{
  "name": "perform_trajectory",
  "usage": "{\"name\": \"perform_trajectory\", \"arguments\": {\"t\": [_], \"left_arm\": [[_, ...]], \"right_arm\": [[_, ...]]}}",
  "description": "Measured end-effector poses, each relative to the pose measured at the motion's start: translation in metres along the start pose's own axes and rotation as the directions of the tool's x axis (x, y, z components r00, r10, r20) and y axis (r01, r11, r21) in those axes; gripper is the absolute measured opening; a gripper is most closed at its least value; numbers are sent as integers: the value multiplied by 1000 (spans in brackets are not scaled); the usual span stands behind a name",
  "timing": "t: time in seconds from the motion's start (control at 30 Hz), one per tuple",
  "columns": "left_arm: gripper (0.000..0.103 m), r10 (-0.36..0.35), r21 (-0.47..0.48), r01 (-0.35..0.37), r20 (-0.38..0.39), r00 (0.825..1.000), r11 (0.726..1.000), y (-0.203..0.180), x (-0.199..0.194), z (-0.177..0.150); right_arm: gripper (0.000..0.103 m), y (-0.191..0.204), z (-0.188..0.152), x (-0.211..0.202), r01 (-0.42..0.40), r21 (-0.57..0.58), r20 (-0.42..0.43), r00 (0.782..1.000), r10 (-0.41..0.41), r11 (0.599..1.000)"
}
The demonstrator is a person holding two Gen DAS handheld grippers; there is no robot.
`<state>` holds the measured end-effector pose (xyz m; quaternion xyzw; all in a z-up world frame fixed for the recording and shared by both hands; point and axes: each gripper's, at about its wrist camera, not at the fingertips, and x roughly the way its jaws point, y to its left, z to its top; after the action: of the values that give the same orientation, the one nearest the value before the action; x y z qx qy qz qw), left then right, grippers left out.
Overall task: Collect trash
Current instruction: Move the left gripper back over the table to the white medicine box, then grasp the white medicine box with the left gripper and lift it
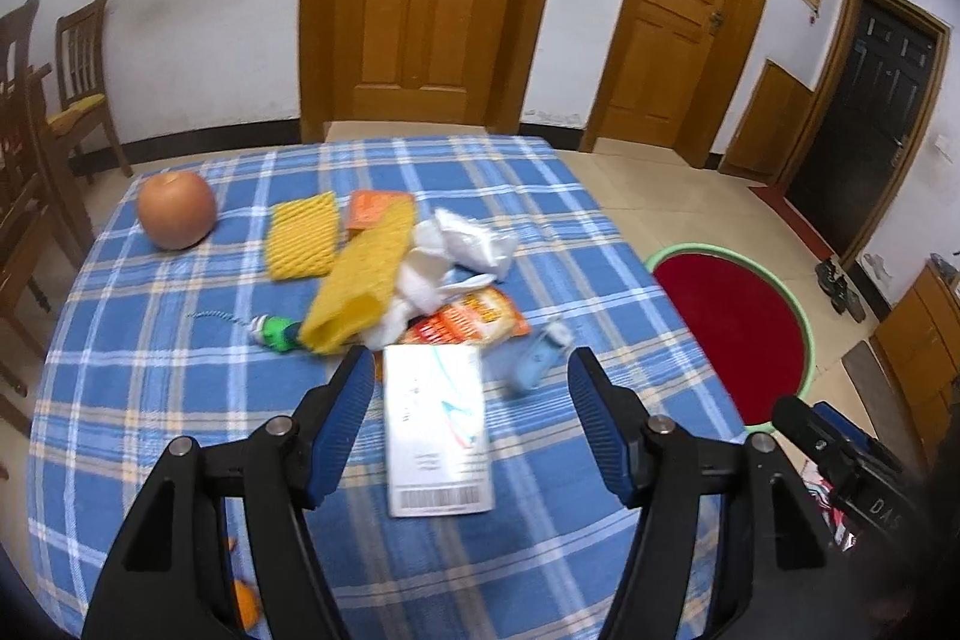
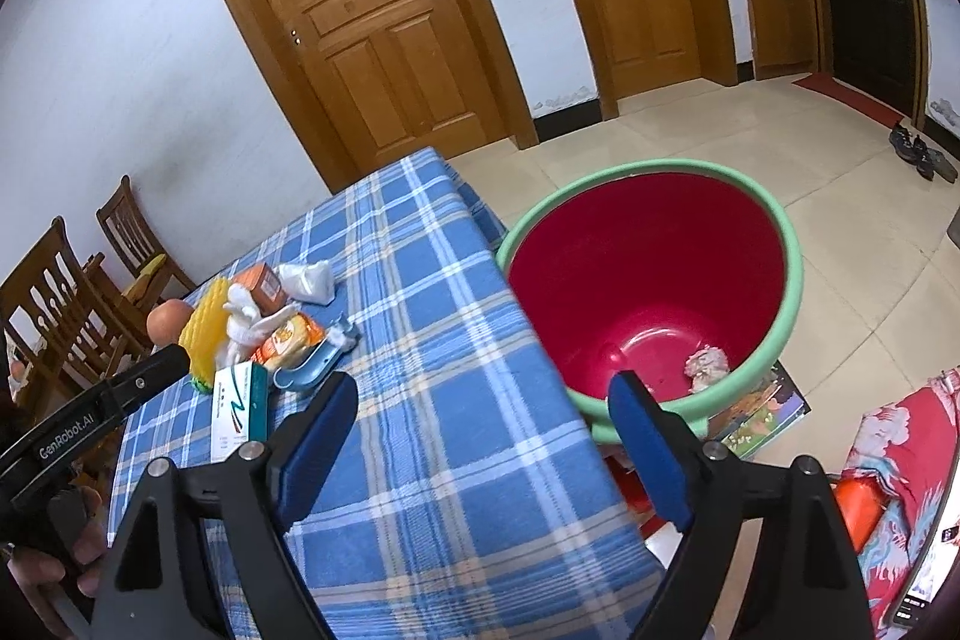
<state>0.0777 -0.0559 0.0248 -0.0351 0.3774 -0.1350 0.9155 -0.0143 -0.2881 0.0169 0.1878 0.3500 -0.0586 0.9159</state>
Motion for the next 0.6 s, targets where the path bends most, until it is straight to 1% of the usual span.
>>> {"name": "perform_trajectory", "arguments": {"t": [0.13, 0.43, 0.6], "left_arm": [[67, 28, -18, -28, -25, 999, 999, 10, 8, -6], [67, 53, -18, -55, -109, 993, 998, 16, 38, -23], [67, 61, -13, -63, -133, 989, 998, 16, 48, -28]], "right_arm": [[87, 4, -3, 4, -4, -5, -14, 1000, 4, 1000], [87, 2, -6, 12, -1, 1, -38, 999, 1, 1000], [87, 1, -6, 15, 2, 3, -47, 999, -1, 1000]]}}
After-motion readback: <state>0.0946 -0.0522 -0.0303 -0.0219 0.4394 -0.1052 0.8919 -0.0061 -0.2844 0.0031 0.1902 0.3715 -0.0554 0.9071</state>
